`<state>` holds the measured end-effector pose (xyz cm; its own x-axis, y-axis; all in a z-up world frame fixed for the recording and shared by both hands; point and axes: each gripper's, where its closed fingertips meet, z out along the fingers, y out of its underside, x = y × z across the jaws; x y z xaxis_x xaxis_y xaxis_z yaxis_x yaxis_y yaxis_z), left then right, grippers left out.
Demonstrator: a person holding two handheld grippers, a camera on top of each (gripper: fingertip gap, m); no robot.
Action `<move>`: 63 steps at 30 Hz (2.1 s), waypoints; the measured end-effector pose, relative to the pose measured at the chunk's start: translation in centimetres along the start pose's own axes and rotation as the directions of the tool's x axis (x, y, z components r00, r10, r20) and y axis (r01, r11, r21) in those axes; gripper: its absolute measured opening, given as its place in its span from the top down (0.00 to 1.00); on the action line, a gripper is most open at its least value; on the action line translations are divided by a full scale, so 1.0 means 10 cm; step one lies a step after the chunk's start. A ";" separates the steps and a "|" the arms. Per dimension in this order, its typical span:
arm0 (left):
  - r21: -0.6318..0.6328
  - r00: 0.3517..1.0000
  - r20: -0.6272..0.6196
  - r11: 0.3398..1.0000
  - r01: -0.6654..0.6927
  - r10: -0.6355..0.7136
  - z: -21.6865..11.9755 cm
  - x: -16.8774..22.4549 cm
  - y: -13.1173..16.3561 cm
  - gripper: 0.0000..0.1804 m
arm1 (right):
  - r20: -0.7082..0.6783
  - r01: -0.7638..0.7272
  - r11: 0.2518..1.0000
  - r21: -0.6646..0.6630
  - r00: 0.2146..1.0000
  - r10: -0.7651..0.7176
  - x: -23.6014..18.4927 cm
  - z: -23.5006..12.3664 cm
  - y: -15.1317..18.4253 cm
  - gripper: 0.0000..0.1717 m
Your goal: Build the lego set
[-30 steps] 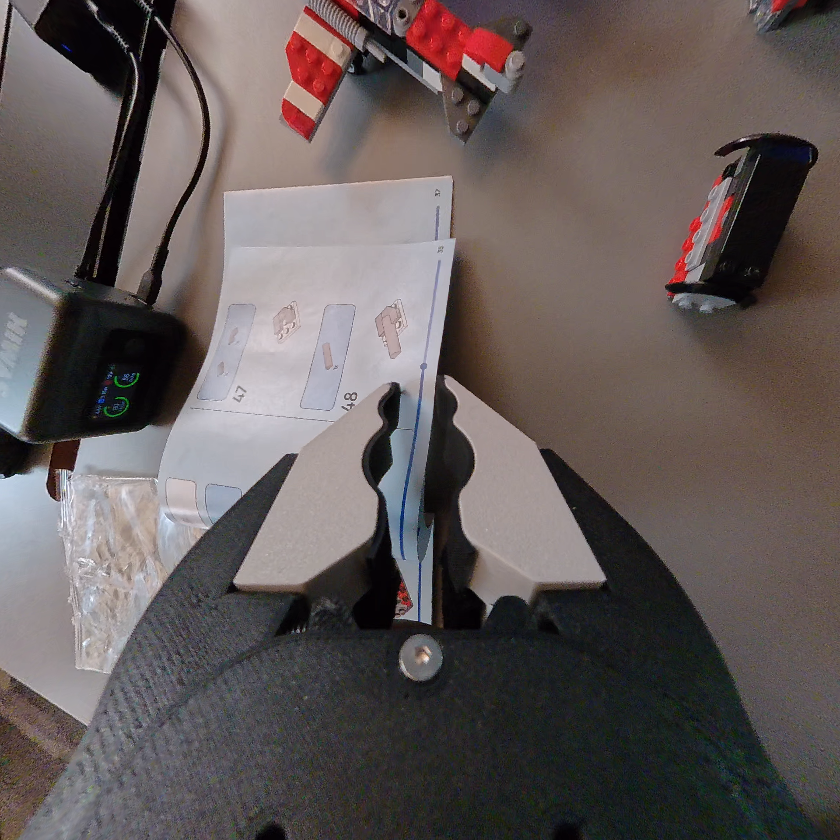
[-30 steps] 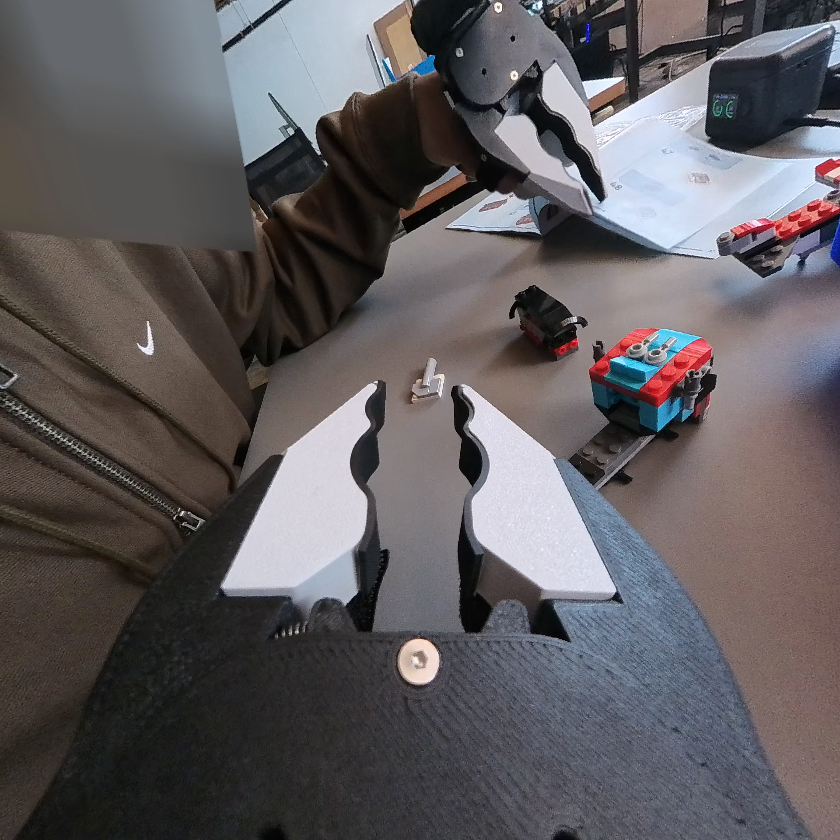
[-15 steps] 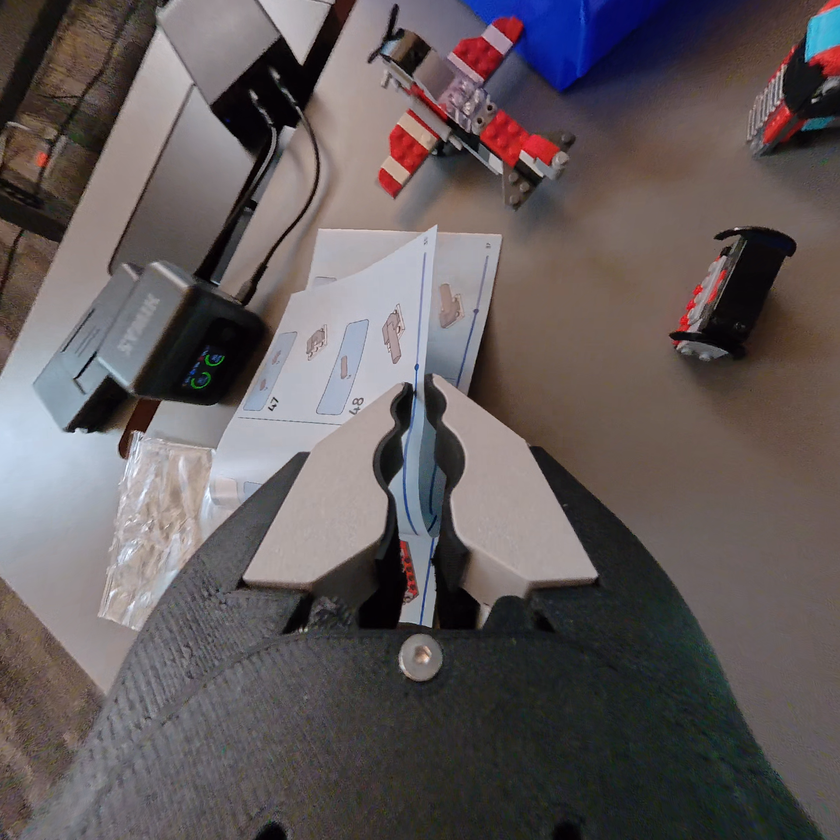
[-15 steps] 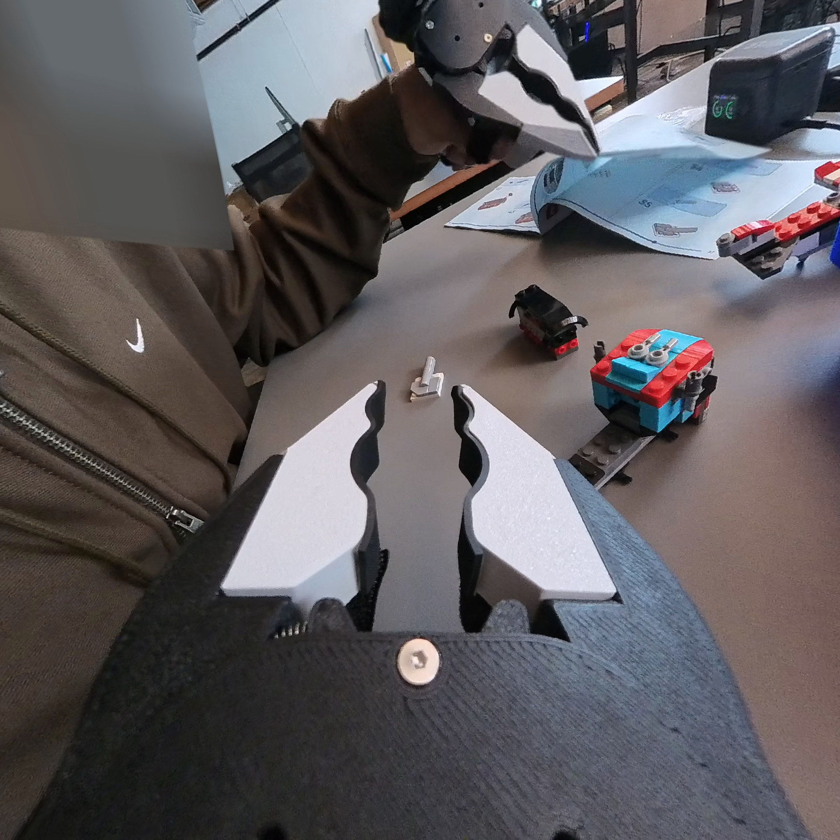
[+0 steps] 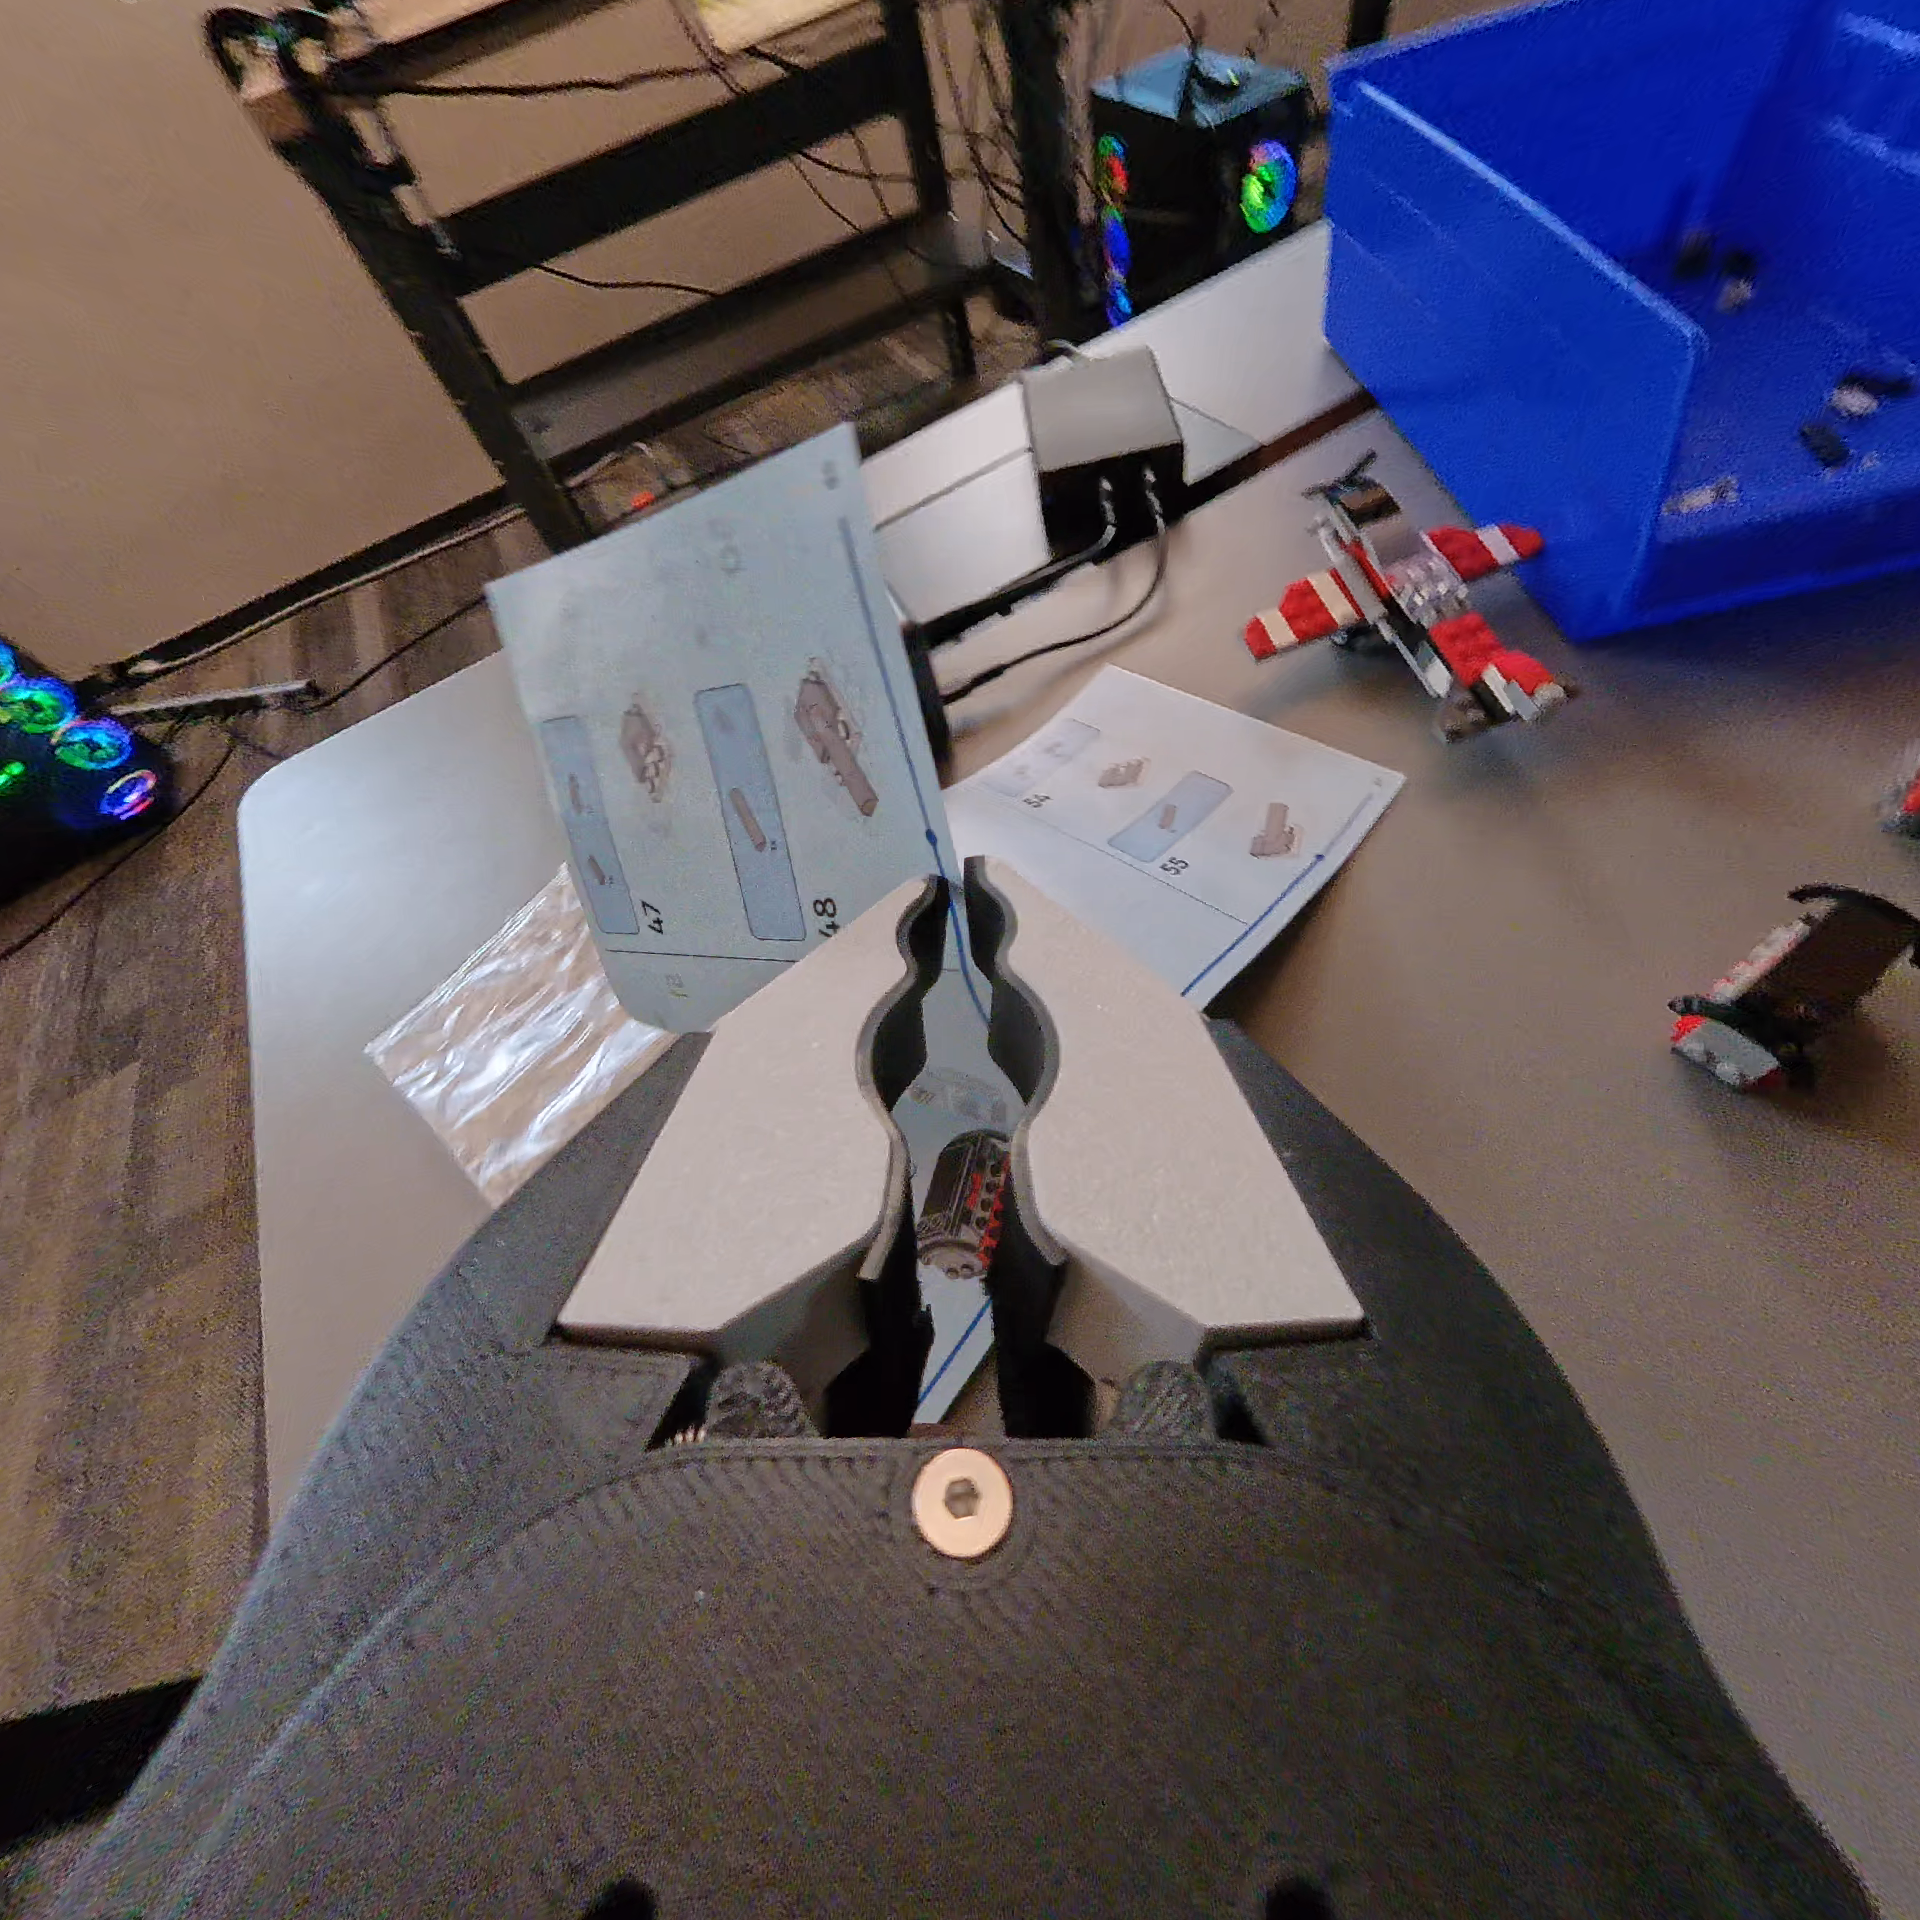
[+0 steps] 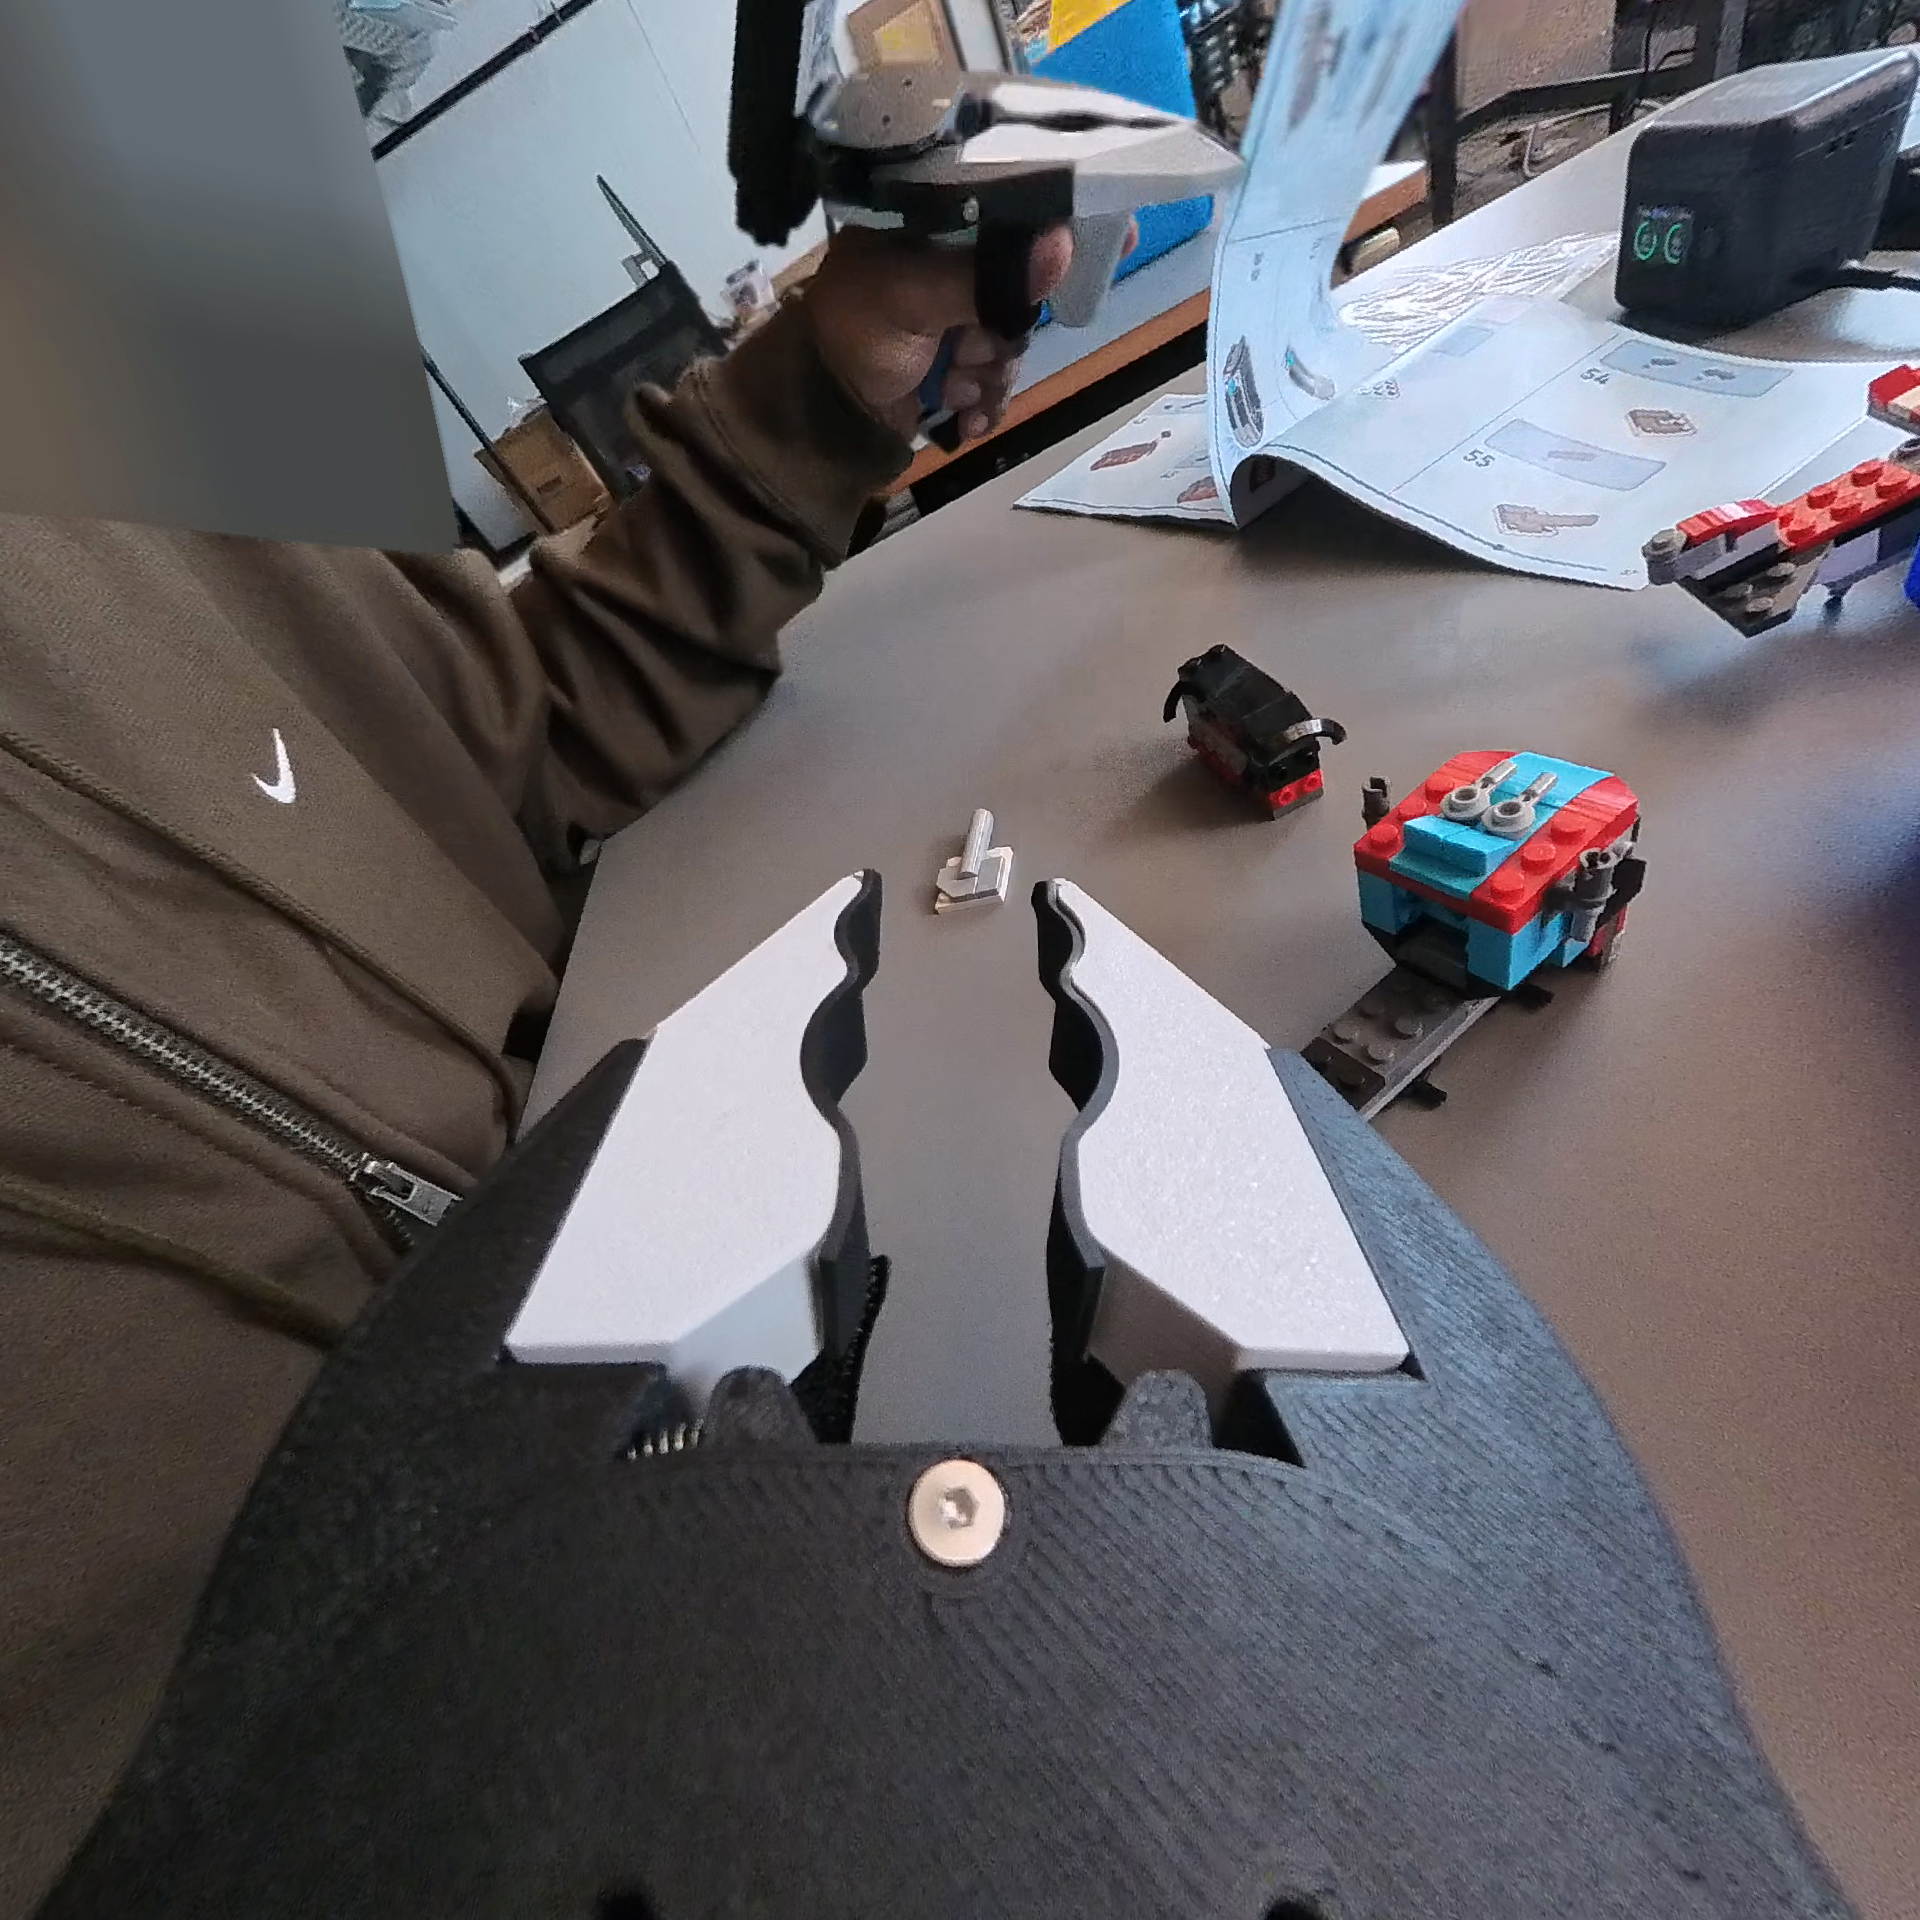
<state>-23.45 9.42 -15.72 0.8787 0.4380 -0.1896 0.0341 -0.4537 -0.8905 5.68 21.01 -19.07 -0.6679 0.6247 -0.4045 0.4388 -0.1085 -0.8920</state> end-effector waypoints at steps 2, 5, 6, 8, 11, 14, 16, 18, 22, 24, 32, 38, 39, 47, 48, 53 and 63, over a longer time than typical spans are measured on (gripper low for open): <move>0.031 0.997 0.055 0.998 0.059 -0.061 -0.10 -0.10 0.06 0.98 | 0.000 -0.001 1.000 0.000 1.000 0.001 0.00 0.00 0.00 0.82; 0.030 0.979 0.137 0.988 0.150 -0.153 -0.23 -0.25 0.27 0.96 | 0.000 0.000 1.000 0.000 1.000 0.000 0.00 0.00 0.00 0.82; 0.017 0.970 0.148 0.982 0.191 -0.191 -0.26 -0.27 0.36 0.94 | 0.001 0.000 1.000 0.000 1.000 0.000 0.00 0.00 0.00 0.82; 0.008 0.953 0.150 0.964 0.266 -0.264 -0.32 -0.29 0.52 0.89 | 0.001 -0.001 1.000 0.000 1.000 0.001 0.00 0.00 0.00 0.82; -0.018 0.921 0.138 0.929 0.370 -0.364 -0.39 -0.32 0.74 0.84 | 0.002 -0.004 1.000 0.001 1.000 0.004 0.00 0.00 0.00 0.82; -0.040 0.889 0.158 0.897 0.441 -0.430 -0.47 -0.38 0.91 0.82 | 0.003 -0.006 1.000 0.000 1.000 0.006 0.00 0.00 0.00 0.82; -0.036 0.865 0.172 0.874 0.484 -0.471 -0.51 -0.44 0.98 0.81 | 0.004 -0.008 1.000 0.001 1.000 0.008 0.00 0.00 0.00 0.82; -0.034 0.836 0.200 0.849 0.527 -0.511 -0.55 -0.51 1.06 0.81 | 0.003 -0.008 1.000 0.001 1.000 0.008 0.00 0.00 0.00 0.82; -0.016 0.789 0.247 0.812 0.584 -0.563 -0.62 -0.64 1.19 0.82 | 0.004 -0.007 1.000 0.000 1.000 0.007 0.00 0.00 0.00 0.82; -0.001 0.775 0.264 0.804 0.595 -0.574 -0.64 -0.69 1.23 0.82 | 0.004 -0.007 1.000 0.000 1.000 0.007 0.00 0.00 0.00 0.82; 0.036 0.804 0.304 0.849 0.527 -0.512 -0.68 -0.75 1.16 0.90 | 0.003 0.000 1.000 0.000 1.000 0.000 0.00 0.00 0.00 0.82; 0.025 0.883 0.302 0.929 0.370 -0.360 -0.61 -0.65 1.01 0.92 | 0.002 0.003 1.000 -0.002 1.000 -0.003 -0.01 0.00 0.00 0.82; 0.009 0.898 0.314 0.946 0.323 -0.309 -0.59 -0.62 0.99 0.93 | 0.002 0.003 1.000 -0.002 1.000 -0.003 -0.01 0.00 0.00 0.82; -0.220 0.908 0.380 0.971 -0.098 0.178 -0.34 -0.40 0.98 0.93 | 0.001 0.006 1.000 -0.002 1.000 -0.006 -0.01 0.00 0.00 0.82; -0.237 0.899 0.380 0.962 -0.136 0.220 -0.32 -0.38 0.97 0.93 | 0.001 0.008 1.000 -0.003 1.000 -0.008 -0.01 0.00 0.01 0.82; -0.317 0.835 0.390 0.908 -0.274 0.388 -0.28 -0.34 0.95 0.93 | -0.003 0.021 1.000 -0.008 1.000 -0.021 -0.02 0.00 0.01 0.82; -0.390 0.771 0.362 0.836 -0.386 0.525 -0.22 -0.26 0.95 0.93 | -0.005 0.028 1.000 -0.011 1.000 -0.028 -0.03 0.01 0.02 0.82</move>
<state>-24.31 2.25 -22.76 0.5227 0.3803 -0.7630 -0.1253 -0.8510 -0.5100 5.93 20.75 -19.14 -0.6772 0.6311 -0.3782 0.4266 -0.0819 -0.9007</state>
